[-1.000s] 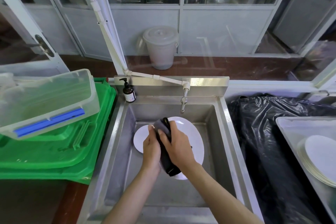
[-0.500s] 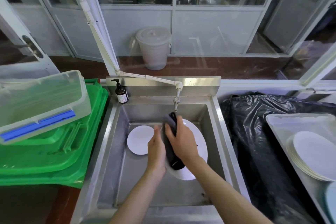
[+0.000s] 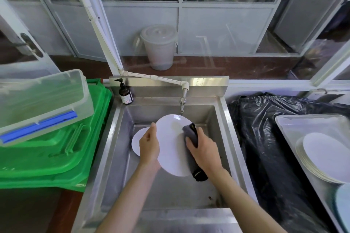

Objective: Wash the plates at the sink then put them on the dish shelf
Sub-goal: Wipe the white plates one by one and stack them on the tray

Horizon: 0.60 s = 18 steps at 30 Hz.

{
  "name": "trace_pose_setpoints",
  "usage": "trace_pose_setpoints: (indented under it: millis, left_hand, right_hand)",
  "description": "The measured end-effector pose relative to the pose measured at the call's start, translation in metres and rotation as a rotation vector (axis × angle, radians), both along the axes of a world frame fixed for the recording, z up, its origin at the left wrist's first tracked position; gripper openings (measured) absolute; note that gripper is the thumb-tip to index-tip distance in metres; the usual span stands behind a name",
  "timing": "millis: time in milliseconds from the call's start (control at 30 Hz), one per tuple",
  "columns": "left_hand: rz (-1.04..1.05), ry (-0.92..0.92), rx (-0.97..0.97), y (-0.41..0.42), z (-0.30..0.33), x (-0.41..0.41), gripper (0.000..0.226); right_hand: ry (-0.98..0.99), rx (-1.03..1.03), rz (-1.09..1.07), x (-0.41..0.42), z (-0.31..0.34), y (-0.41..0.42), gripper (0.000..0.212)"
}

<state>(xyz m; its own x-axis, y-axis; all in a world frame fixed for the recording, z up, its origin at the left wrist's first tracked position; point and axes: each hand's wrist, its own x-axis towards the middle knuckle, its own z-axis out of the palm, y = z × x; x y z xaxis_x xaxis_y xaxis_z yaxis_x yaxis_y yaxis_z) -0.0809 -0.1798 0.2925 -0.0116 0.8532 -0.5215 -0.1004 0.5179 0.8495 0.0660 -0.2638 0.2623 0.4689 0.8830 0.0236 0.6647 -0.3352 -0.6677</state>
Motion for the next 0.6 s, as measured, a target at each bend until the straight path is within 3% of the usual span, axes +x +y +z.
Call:
trace_pose_setpoints:
  millis: [67, 167, 267, 367, 600]
  left_hand:
    - [0.011, 0.015, 0.031, 0.0, 0.002, 0.004, 0.038]
    - [0.015, -0.003, 0.097, 0.002, 0.003, 0.01, 0.036]
    - [-0.013, -0.011, 0.113, 0.002, 0.001, 0.007, 0.036]
    - [-0.034, 0.019, 0.094, -0.001, 0.001, 0.001, 0.044]
    - [-0.128, 0.084, 0.139, -0.024, 0.005, 0.013, 0.05]
  right_hand:
    - [0.023, 0.026, 0.006, -0.015, 0.001, 0.001, 0.025]
    - [0.074, 0.069, 0.2, -0.046, 0.003, -0.006, 0.021]
    - [0.019, 0.07, 0.252, -0.039, 0.002, -0.014, 0.026]
    - [-0.047, 0.036, 0.152, -0.011, -0.007, -0.02, 0.025]
    - [0.016, 0.103, -0.14, 0.01, 0.007, 0.009, 0.025]
